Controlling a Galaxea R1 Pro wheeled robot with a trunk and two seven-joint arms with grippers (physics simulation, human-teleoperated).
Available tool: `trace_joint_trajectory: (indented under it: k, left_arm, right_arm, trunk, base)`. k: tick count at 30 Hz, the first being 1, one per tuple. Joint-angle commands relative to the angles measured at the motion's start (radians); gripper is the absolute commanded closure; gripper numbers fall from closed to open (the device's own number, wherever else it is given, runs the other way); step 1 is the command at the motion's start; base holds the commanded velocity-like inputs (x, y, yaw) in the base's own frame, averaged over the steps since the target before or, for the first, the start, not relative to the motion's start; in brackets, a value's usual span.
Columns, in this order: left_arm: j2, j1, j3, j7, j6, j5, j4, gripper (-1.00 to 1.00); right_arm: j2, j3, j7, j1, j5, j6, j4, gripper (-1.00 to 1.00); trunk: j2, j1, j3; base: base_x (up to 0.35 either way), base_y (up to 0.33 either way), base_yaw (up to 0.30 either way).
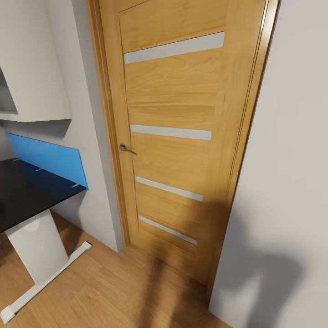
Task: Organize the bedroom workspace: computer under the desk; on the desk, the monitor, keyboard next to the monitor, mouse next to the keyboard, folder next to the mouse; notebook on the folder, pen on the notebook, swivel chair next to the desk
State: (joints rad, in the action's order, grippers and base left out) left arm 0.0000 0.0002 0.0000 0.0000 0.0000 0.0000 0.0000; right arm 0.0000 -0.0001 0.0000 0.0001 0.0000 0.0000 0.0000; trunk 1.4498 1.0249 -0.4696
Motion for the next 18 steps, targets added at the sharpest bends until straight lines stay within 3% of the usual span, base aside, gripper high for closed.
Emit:
trace_joint_trajectory:
  k: [1, 6, 9, 18]
  left_arm:
    - [-0.006, 0.0, 0.001, -0.006, 0.002, 0.003, -0.006, -1.0]
    - [-0.034, 0.001, -0.001, 0.0, 0.001, -0.004, -0.021, -1.0]
    - [-0.033, 0.001, -0.003, 0.002, 0.001, -0.006, -0.024, -1.0]
    - [-0.032, 0.001, -0.003, 0.005, 0.006, -0.006, -0.025, -1.0]
  right_arm:
    - [0.006, 0.002, 0.003, -0.005, 0.006, 0.006, 0.006, -1.0]
    - [0.011, 0.0, 0.001, -0.01, 0.006, -0.002, 0.0, -1.0]
    - [0.004, 0.0, 0.0, -0.011, 0.005, -0.005, -0.006, -1.0]
    - [0.0, -0.006, -0.001, -0.011, 0.0, -0.042, -0.007, -1.0]
  trunk:
    - [0.0, 0.0, 0.0]
    - [0.0, 0.0, 0.0]
    - [0.0, 0.0, 0.0]
    - [-0.063, -0.034, 0.028]
  base:
    - [0.0, 0.0, 0.0]
    - [0.0, 0.0, 0.0]
    - [0.0, 0.0, 0.0]
    - [0.0, 0.0, 0.0]
